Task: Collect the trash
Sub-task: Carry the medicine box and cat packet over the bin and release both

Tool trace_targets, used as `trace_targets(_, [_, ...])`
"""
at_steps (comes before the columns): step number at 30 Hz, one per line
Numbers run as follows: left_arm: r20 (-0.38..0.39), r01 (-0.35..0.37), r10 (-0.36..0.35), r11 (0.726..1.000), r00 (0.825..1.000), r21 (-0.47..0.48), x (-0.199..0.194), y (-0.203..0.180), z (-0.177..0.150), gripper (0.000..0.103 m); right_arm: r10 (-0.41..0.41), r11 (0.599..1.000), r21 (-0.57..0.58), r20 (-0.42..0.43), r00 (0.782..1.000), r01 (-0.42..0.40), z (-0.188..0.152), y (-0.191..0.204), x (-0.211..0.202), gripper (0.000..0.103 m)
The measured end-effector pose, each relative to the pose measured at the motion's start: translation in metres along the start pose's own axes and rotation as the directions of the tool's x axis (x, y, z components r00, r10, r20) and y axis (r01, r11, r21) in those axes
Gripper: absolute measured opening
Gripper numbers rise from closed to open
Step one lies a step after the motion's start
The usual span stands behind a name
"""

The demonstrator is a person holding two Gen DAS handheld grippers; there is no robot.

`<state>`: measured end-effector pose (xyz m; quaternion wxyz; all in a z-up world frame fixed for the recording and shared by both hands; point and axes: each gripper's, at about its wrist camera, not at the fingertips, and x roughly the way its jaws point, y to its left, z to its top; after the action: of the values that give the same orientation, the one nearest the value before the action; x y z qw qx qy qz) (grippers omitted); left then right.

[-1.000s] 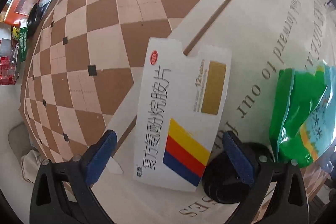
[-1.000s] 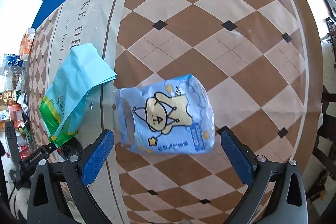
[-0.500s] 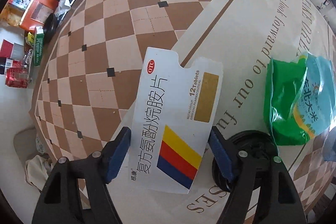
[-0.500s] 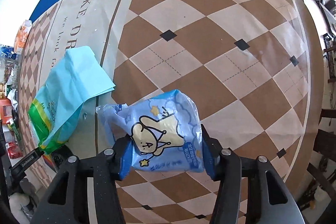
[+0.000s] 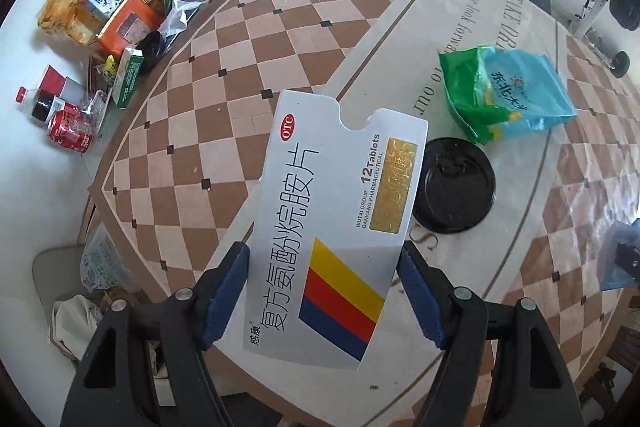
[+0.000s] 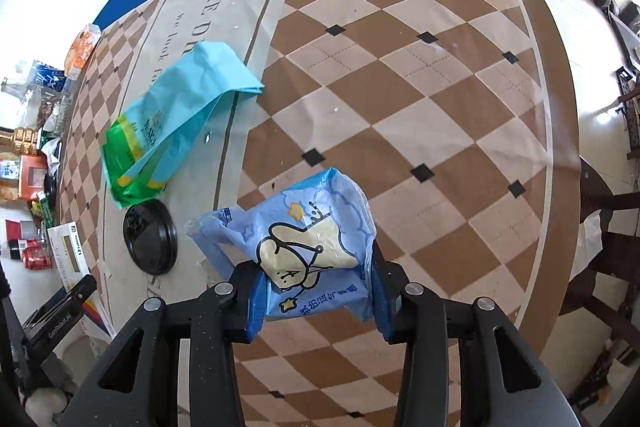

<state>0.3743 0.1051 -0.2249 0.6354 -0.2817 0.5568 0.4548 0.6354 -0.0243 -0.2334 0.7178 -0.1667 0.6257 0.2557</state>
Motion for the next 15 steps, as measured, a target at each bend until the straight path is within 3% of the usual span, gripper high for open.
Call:
trace_targets(5, [0.075,0.068,-0.070,0.997,0.995,0.024,-0.034,0.028,-0.042,0.073,0.011,1.000,-0.022,0.036,0.999,-0.011,-0.066,0.008,-0.032,0.044])
trace_targets(9, [0.117,0.132,-0.140,0.989,0.983,0.072,-0.062,0.048,-0.093,0.073,0.017,1.000,-0.019,0.072,0.997,-0.016,-0.138,0.016,-0.061,0.043])
trace_targets(15, [0.090,0.241,-0.252,0.964,0.964,0.116,-0.077,0.078,-0.181,0.073,0.011,1.000,0.021,0.070,0.997,-0.012,-0.263,0.018,-0.081,0.043])
